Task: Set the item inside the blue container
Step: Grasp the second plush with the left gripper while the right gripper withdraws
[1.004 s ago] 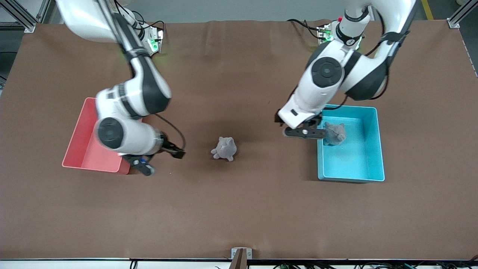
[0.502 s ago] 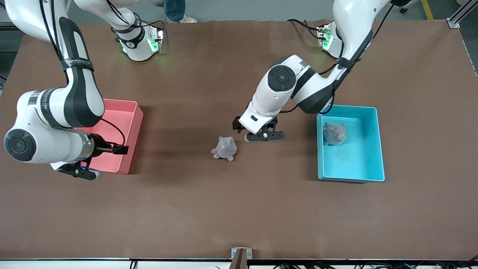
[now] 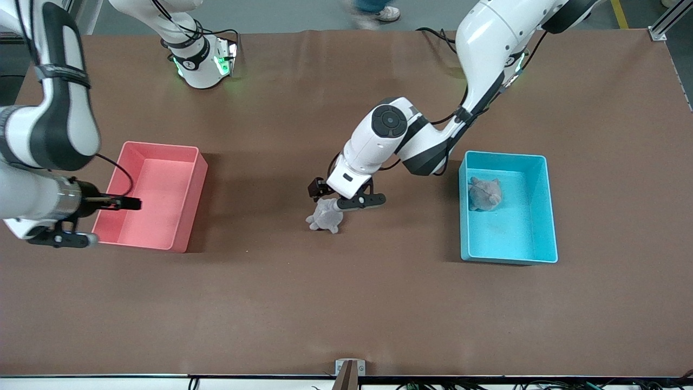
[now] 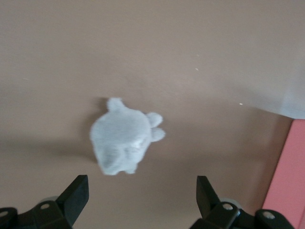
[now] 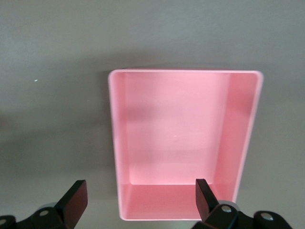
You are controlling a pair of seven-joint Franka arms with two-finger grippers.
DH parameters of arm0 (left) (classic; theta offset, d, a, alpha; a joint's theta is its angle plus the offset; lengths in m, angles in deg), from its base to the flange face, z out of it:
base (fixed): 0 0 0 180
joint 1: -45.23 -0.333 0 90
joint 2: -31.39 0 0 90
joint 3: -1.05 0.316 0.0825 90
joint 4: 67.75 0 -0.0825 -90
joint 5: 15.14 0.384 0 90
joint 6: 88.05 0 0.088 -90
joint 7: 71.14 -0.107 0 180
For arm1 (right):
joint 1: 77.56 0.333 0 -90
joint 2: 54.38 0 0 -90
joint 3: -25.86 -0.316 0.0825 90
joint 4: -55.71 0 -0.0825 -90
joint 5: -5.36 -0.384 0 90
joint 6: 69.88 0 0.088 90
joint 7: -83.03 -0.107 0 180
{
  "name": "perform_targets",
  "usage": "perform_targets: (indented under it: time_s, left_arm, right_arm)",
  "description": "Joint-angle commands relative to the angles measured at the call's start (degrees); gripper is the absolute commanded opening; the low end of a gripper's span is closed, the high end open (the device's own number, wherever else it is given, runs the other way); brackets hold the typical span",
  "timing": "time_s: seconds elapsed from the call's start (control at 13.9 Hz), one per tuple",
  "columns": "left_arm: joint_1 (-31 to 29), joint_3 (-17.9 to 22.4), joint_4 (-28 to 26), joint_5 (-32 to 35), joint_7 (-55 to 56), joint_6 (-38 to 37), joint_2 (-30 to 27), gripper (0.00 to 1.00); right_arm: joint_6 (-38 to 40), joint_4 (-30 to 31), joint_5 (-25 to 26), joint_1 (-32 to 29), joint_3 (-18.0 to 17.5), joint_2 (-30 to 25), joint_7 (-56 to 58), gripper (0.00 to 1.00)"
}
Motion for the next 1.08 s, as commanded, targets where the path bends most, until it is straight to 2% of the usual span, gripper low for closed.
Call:
perform_targets:
  time_s: [0.0, 0.22, 0.57, 1.0]
  left_arm:
    - [3.96, 3.54, 3.65, 0.05, 0.13, 1.44, 2.89, 0.99]
    - [7.31, 7.77, 3.65, 1.01, -5.64, 1.62, 4.03, 0.99]
    - [7.75, 8.65, 3.65, 2.41, -9.28, 7.40, 7.54, 0.99]
    - [7.84, 9.10, 3.65, 5.93, -9.37, 9.35, 10.71, 0.99]
  right_arm:
    - [1.03, 0.83, 1.01, -2.78, -1.24, -3.07, 1.19, 1.00]
    - [3.16, -2.86, 3.10, -3.13, -1.32, -2.89, 1.02, 1.00]
    - [3.15, -5.33, 3.73, -2.17, -1.59, -2.19, 1.02, 1.00]
    - [3.85, -6.21, 2.50, -2.52, -1.59, -2.01, 0.58, 1.00]
